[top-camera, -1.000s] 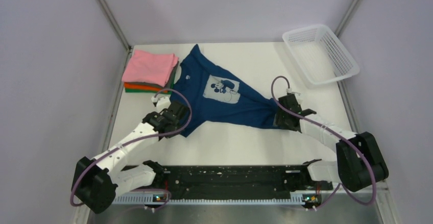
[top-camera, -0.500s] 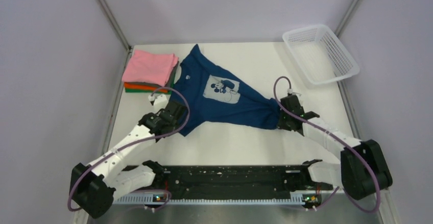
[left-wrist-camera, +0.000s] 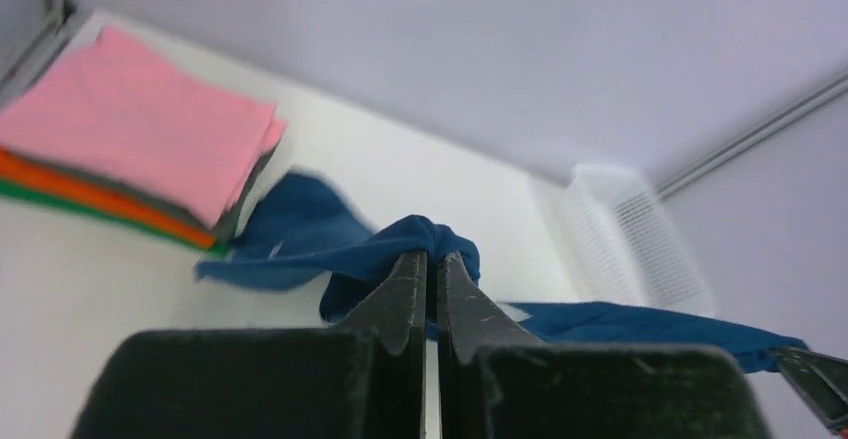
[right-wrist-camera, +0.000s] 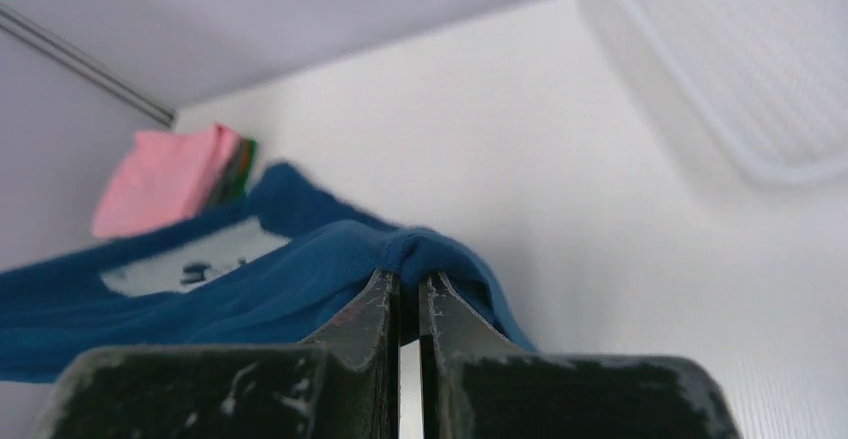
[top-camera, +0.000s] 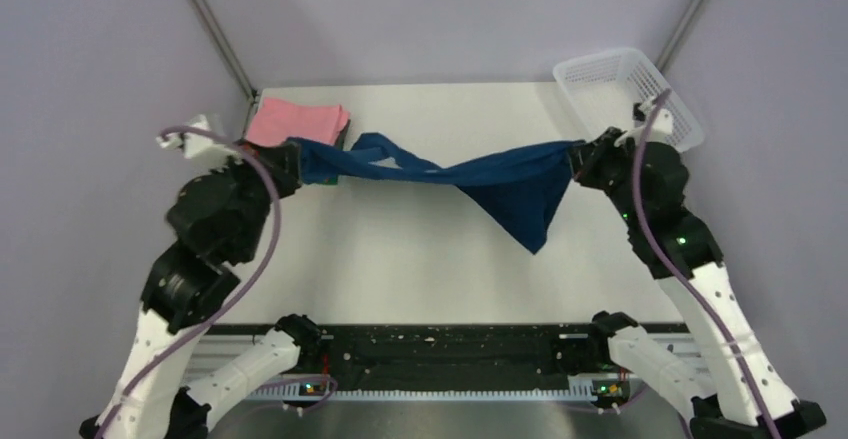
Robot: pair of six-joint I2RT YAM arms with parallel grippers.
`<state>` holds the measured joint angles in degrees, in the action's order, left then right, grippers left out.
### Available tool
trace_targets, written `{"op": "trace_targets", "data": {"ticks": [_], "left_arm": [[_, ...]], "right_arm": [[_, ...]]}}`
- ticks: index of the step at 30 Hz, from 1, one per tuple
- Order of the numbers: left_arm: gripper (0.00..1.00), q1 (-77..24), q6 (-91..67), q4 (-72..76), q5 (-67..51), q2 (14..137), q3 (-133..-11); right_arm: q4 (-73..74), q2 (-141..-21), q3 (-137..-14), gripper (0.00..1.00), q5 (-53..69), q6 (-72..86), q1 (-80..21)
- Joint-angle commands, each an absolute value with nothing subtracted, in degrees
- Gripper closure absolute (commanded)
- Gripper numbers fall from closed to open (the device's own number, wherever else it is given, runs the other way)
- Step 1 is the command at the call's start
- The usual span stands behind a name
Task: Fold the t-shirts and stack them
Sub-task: Flatten out the tshirt
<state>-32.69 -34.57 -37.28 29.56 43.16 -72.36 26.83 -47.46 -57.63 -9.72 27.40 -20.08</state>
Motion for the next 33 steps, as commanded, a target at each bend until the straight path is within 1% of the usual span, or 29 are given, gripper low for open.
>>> {"op": "trace_targets", "data": {"ticks": [1,4,9,13,16,19,21,23,25,29,32,33], "left_arm": [[1.00,-32.43,-24.22,-30.17,25.77,41.21,-85.68],[1.00,-32.47,-21.71,-29.09,21.13,41.91,-94.33],[1.00,-32.49,-19.48,-30.45,8.63,44.98,-109.88],[1.00,-32.38,-18.56,-32.69,3.31,48.99,-120.36],[1.00,-32.03,-18.57,-32.55,0.43,51.80,-125.86],[1.00,-31.50,-18.50,-30.81,-2.22,54.15,-128.12],[1.00,-31.30,-17.92,-30.44,-1.10,55.92,-128.16],[1.00,-31.35,-16.60,-30.22,4.05,57.60,-126.86],[1.00,-31.31,-14.20,-28.08,11.02,58.91,-122.68],[1.00,-31.38,-8.57,-20.30,25.72,60.47,-107.07],[1.00,-31.02,-6.58,-15.95,35.72,63.04,-96.19],[1.00,-30.43,-7.21,-14.80,36.70,64.13,-92.43]], "right_arm": [[28.95,-43.05,-69.81,1.00,-9.76,24.57,-19.99],[30.18,-40.35,-76.13,1.00,-8.72,24.47,-19.99],[33.18,-37.75,-87.02,1.00,-6.60,22.84,-20.03],[35.81,-37.75,-94.61,1.00,-3.65,21.49,-20.03],[37.01,-37.95,-98.09,1.00,-1.79,20.75,-20.02],[37.58,-37.81,-98.70,1.00,-3.29,20.61,-20.03],[37.26,-37.78,-97.62,1.00,-5.25,20.61,-20.02],[36.67,-38.20,-95.90,1.00,-7.73,20.30,-20.04],[35.69,-38.92,-93.47,1.00,-11.95,19.78,-19.98],[32.17,-40.19,-84.11,1.00,-23.11,20.07,-20.03],[27.94,-42.79,-72.76,1.00,-28.86,19.88,-20.03],[26.54,-44.47,-69.26,1.00,-30.49,20.01,-20.03]]}}
